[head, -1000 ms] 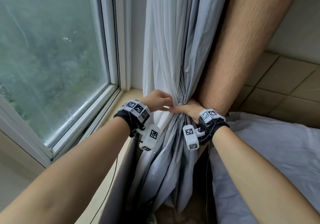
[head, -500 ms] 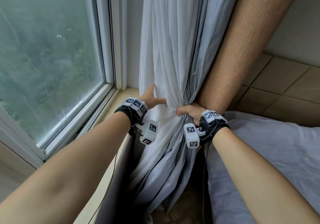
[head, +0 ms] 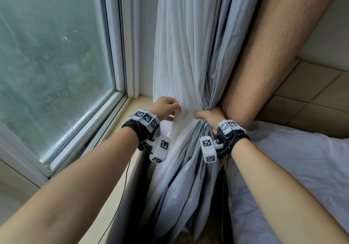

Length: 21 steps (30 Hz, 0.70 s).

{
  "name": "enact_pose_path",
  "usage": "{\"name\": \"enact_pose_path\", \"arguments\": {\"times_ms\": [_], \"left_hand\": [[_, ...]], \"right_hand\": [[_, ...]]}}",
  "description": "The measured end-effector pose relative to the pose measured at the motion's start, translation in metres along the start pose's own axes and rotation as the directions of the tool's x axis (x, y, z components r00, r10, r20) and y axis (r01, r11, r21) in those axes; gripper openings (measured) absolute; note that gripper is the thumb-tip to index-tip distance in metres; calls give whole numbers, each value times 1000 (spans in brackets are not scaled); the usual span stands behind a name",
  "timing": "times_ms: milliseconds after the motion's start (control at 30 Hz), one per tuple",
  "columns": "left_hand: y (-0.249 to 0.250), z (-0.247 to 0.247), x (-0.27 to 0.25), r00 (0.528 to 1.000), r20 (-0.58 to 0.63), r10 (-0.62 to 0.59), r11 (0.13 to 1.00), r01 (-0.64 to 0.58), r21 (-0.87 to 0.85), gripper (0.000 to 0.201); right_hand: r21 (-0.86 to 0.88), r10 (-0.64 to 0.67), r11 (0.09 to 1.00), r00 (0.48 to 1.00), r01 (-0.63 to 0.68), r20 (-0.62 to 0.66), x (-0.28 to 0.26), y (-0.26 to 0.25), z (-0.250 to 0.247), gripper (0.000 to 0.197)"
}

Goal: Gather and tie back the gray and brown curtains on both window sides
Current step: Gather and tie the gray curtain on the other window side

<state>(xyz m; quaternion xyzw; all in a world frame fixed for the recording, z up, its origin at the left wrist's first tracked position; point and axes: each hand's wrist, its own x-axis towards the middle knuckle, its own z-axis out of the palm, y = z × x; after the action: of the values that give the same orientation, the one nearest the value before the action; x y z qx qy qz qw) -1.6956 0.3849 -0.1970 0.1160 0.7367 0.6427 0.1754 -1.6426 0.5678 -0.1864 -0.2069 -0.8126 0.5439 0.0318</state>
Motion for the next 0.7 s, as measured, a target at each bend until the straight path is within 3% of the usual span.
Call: {"name": "enact_pose_path", "arguments": {"times_ms": [100, 200, 300, 367, 467, 567, 633, 700], "left_hand": [[0, 2, -4, 997, -45, 59, 990, -53, 128, 16], [4, 5, -9, 996, -49, 80, 981, -70, 181, 21], [9, 5, -12, 998, 17, 57, 984, -59, 167, 24], [12, 5, -14, 997, 66, 26, 988, -36, 151, 21], [17, 4, -15, 993, 115, -35, 996, 25, 90, 20], [22, 1, -18, 979, 193, -64, 993, 44, 109, 22], [20, 1, -16, 990, 133, -47, 995, 35, 93, 21], [12, 2, -9, 999, -45, -6, 995, 10, 97, 16]], "right_hand": [[-19, -36, 999, 998, 35, -57, 0, -3, 10, 37], [-40, -89, 995, 996, 88, -16, -2, -4, 19, 39], [-51, -119, 991, 984, 127, 135, -8, -6, 22, 48], [-14, -114, 993, 972, 120, 206, -14, -8, 22, 44], [27, -93, 996, 975, 89, 200, -17, -8, 20, 33], [12, -52, 999, 985, 51, 164, -12, -5, 17, 40], [11, -17, 1000, 985, 15, 172, -6, -1, 16, 54], [34, 24, 999, 983, -30, 181, -4, 2, 12, 63]]}}
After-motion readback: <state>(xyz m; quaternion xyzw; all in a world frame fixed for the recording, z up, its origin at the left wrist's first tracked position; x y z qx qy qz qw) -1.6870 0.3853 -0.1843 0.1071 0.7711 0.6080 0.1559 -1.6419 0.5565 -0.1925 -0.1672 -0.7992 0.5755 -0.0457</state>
